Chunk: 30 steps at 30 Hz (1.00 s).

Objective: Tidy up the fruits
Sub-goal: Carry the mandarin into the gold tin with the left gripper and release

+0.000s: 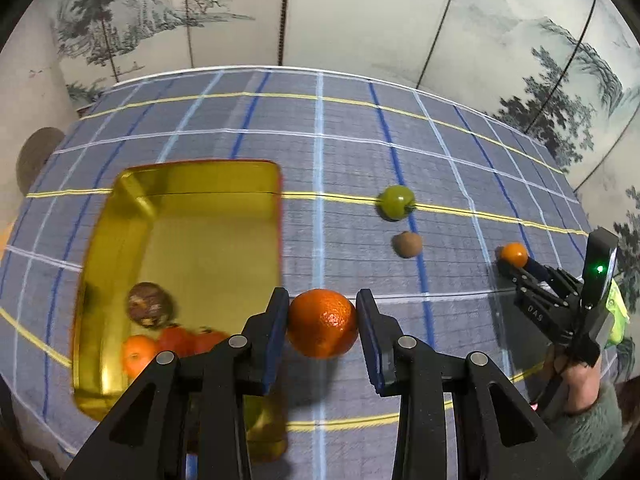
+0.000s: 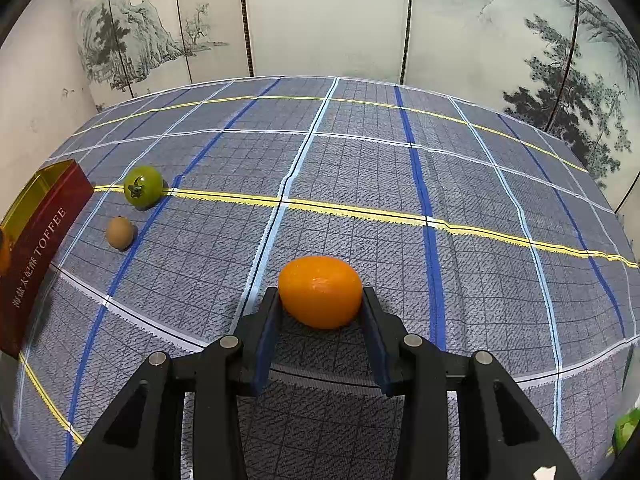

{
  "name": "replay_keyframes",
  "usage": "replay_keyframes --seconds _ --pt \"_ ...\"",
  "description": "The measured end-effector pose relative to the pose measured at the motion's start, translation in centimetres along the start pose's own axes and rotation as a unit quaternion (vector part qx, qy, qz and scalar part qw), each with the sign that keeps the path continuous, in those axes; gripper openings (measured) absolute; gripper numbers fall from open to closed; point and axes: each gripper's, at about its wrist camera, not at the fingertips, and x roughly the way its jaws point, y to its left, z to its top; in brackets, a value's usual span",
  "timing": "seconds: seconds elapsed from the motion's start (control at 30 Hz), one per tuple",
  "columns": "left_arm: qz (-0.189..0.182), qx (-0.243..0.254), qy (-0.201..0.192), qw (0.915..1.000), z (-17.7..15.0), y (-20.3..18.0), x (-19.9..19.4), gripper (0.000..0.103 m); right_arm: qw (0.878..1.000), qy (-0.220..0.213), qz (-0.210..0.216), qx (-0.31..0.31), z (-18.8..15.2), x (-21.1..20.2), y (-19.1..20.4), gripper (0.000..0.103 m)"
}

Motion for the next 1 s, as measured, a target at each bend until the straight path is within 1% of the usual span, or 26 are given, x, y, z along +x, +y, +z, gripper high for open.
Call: replay_keyframes --seconds 0.2,0.3,0.53,0.67,0.8,1.0 --pt "0.019 -0.026 -0.013 0.9994 -0.4 3.4 -1.5 0.036 1.000 0.000 0.000 0.000 0.0 0.0 0.0 0.038" --pt "0.026 -0.045 -0.015 0.9985 -0.8 5.4 -2.1 0.036 1.000 0.000 0.000 0.000 0.0 0.0 0.0 0.038" --pt "0.049 -0.069 -0.014 0.9963 -1.6 8.8 -2.8 0.036 1.000 0.000 0.000 0.000 0.0 0.0 0.0 0.038" --pt "0.058 -0.074 -0.013 0.9955 -2.5 10.3 -3.1 0.036 1.000 0.000 0.000 0.000 0.0 0.0 0.0 0.038" --pt "0.057 -0.084 -0.003 0.9948 -3.2 11.5 -3.0 0.036 1.000 0.000 0.000 0.000 0.0 0.0 0.0 0.038" --pt "0.060 -0.084 0.008 0.9946 -4.4 12.2 -2.6 0.036 1.000 0.000 -0.001 0.000 0.0 0.0 0.0 0.038"
